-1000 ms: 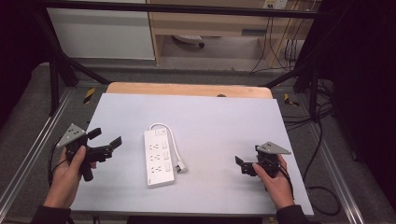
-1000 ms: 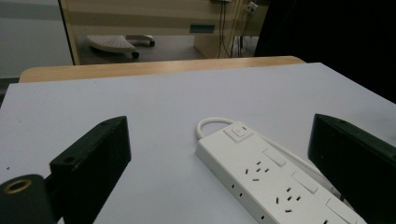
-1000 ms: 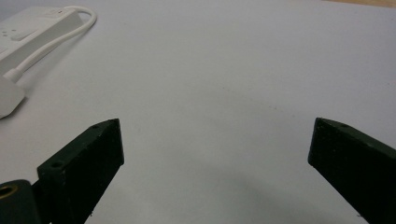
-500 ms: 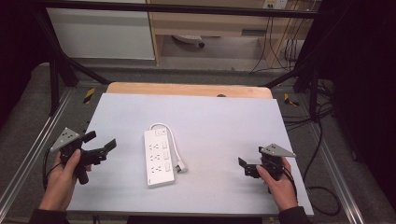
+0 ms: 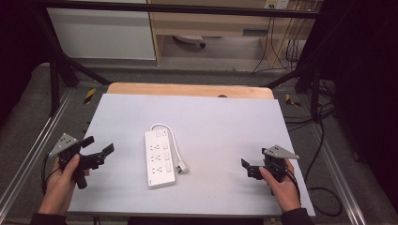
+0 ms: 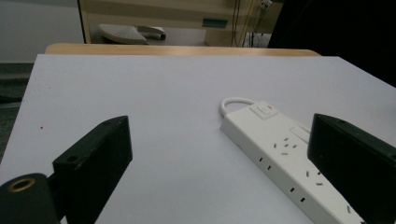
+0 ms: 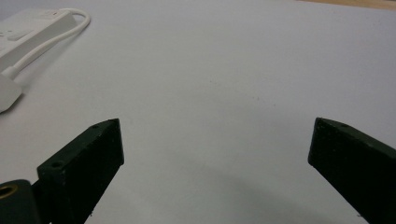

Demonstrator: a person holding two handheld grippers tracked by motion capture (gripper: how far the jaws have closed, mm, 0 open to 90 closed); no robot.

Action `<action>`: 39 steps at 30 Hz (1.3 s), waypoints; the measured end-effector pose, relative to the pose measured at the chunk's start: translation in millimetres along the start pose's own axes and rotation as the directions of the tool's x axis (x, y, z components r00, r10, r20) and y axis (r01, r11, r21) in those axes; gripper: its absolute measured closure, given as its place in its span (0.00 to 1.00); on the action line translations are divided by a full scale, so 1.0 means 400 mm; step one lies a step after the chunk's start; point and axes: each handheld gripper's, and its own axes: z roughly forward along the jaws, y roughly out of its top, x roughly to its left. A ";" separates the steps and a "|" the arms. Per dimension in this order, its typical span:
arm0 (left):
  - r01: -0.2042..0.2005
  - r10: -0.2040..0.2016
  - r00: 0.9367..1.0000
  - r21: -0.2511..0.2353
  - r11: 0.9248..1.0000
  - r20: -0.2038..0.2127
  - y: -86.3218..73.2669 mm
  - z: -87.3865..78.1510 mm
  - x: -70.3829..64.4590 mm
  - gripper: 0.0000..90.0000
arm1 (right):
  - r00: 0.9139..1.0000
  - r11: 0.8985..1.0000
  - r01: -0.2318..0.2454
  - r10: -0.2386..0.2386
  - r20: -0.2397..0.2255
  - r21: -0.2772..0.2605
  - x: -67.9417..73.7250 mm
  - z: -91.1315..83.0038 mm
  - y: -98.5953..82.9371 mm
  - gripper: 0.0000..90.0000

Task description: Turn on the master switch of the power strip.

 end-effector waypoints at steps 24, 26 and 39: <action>-0.017 0.018 1.000 0.060 0.998 -0.006 -0.066 0.023 0.004 0.08 | 1.000 1.000 -0.002 0.002 -0.001 0.012 -0.002 0.006 -0.004 0.04; -0.026 0.026 1.000 0.069 0.997 0.000 -0.069 0.026 -0.001 0.08 | 1.000 1.000 -0.001 0.001 0.001 0.015 -0.003 0.007 -0.005 0.04; -0.077 0.072 0.997 0.152 0.985 0.039 -0.096 0.055 -0.044 0.08 | 1.000 0.999 0.000 -0.001 0.026 0.048 -0.004 0.031 -0.010 0.04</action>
